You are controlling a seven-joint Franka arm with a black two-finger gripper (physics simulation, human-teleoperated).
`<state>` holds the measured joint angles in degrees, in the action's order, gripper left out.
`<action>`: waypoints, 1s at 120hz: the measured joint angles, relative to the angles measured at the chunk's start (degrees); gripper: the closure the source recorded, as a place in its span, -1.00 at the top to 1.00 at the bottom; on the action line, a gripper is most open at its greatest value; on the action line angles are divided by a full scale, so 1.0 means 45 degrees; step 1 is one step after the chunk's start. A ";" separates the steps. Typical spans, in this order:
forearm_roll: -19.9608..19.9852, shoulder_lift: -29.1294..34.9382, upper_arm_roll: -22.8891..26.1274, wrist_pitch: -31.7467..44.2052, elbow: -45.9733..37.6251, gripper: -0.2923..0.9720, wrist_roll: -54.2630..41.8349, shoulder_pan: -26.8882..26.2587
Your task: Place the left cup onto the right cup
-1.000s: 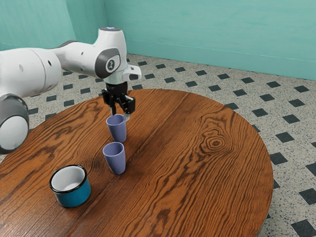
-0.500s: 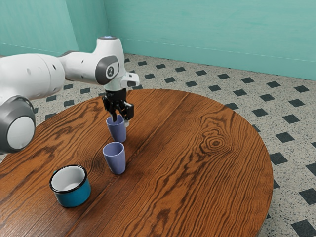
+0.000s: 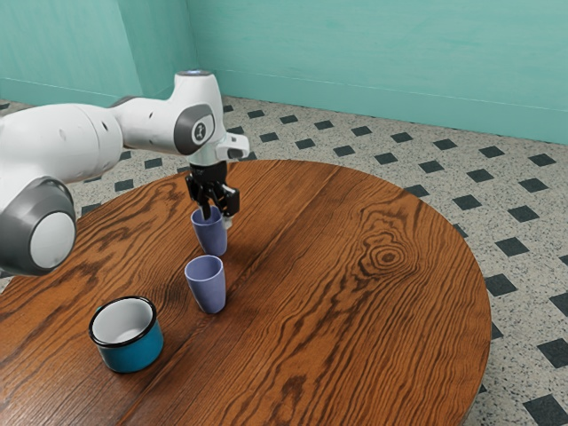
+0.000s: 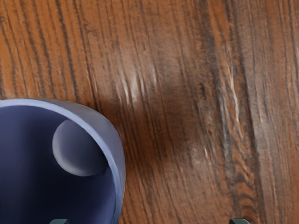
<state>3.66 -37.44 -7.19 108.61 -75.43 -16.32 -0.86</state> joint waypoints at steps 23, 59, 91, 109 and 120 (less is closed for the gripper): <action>-0.0038 -0.0607 0.0251 -0.0043 0.0744 0.12 -0.0219 0.0298; -0.0063 -0.1504 0.0683 -0.0078 0.1502 0.12 -0.0457 0.0816; -0.0259 -0.1657 0.0854 -0.0128 0.1818 -0.15 -0.0583 0.0983; -0.0325 -0.1655 0.0857 -0.0220 0.1891 -0.40 -0.0609 0.0973; -0.0334 -0.1647 0.0856 -0.0253 0.1893 -0.52 -0.0603 0.0972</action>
<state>2.16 -44.85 -3.34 107.48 -66.91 -19.03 3.52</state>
